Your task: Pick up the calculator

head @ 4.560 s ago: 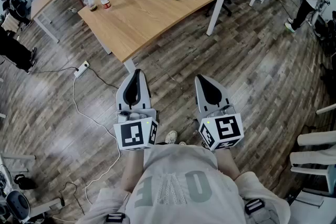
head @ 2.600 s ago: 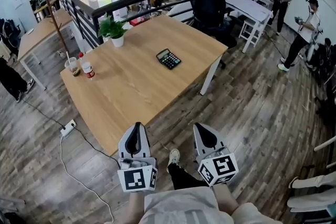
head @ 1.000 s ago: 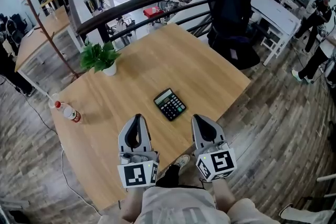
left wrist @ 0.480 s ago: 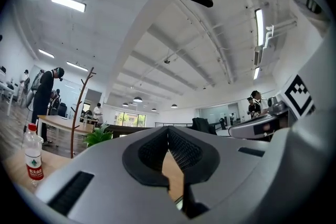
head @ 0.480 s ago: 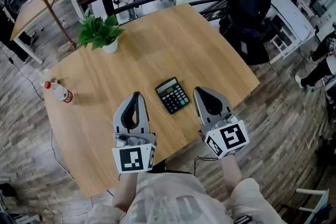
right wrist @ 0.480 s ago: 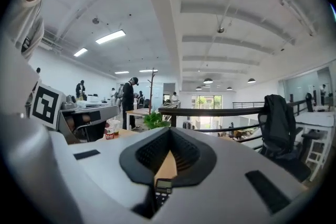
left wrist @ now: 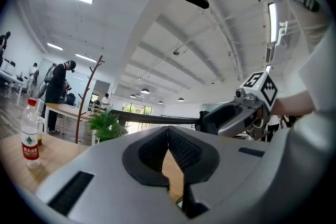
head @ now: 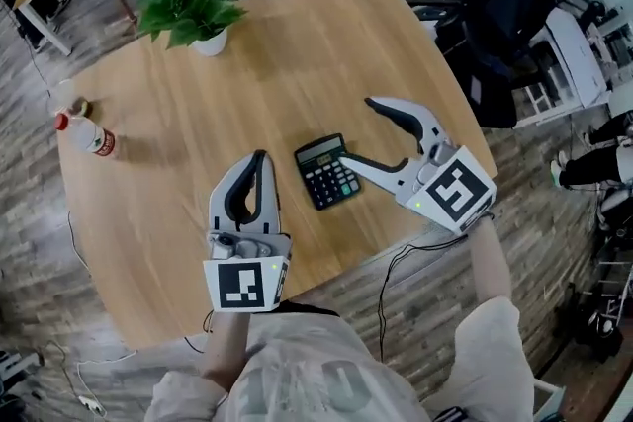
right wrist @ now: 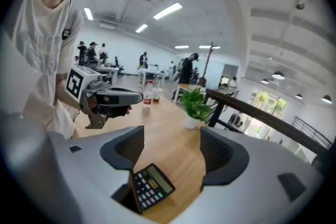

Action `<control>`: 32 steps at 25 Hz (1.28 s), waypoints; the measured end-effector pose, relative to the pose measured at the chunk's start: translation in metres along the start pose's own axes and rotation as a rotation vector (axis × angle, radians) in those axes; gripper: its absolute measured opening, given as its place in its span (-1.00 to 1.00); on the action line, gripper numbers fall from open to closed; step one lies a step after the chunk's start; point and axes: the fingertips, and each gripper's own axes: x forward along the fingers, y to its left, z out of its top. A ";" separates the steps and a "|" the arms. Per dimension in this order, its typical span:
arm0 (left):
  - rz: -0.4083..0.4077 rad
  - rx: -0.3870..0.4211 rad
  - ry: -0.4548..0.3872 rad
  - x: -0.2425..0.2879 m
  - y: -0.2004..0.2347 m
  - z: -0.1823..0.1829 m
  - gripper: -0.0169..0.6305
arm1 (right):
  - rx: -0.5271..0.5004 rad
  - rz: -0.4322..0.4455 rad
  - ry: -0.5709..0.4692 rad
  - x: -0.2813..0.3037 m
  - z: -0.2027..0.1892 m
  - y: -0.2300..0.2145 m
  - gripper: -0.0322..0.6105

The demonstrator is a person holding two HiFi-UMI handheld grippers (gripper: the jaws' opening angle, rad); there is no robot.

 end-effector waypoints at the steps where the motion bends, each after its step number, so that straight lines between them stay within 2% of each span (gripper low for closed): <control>1: 0.004 -0.007 0.007 0.004 0.001 -0.006 -0.92 | -0.030 0.052 0.039 0.010 -0.004 -0.002 0.07; 5: 0.017 -0.017 0.088 0.010 -0.003 -0.033 -0.92 | -0.140 0.299 0.214 0.046 -0.032 -0.008 0.07; 10: -0.010 0.007 0.163 0.015 -0.010 -0.064 -0.92 | -0.137 0.630 0.435 0.079 -0.074 -0.004 0.06; 13: -0.015 0.021 0.180 0.020 -0.010 -0.076 -0.92 | -0.118 0.797 0.579 0.093 -0.104 0.002 0.06; 18: 0.013 0.004 0.214 0.024 -0.004 -0.097 -0.92 | -0.170 0.983 0.790 0.112 -0.163 0.014 0.06; 23: 0.024 -0.016 0.245 0.027 0.002 -0.112 -0.92 | -0.051 1.218 0.978 0.107 -0.198 0.039 0.05; 27: 0.019 -0.024 0.260 0.029 0.003 -0.119 -0.92 | 0.035 1.363 1.068 0.102 -0.211 0.056 0.03; 28: 0.018 -0.027 0.262 0.029 0.003 -0.120 -0.92 | 0.048 1.387 1.093 0.101 -0.214 0.058 0.00; 30: 0.014 -0.039 0.269 0.030 0.004 -0.124 -0.92 | 0.057 1.407 1.132 0.102 -0.221 0.061 -0.27; 32: 0.009 -0.045 0.274 0.029 0.004 -0.127 -0.92 | 0.042 1.406 1.139 0.104 -0.226 0.063 -0.44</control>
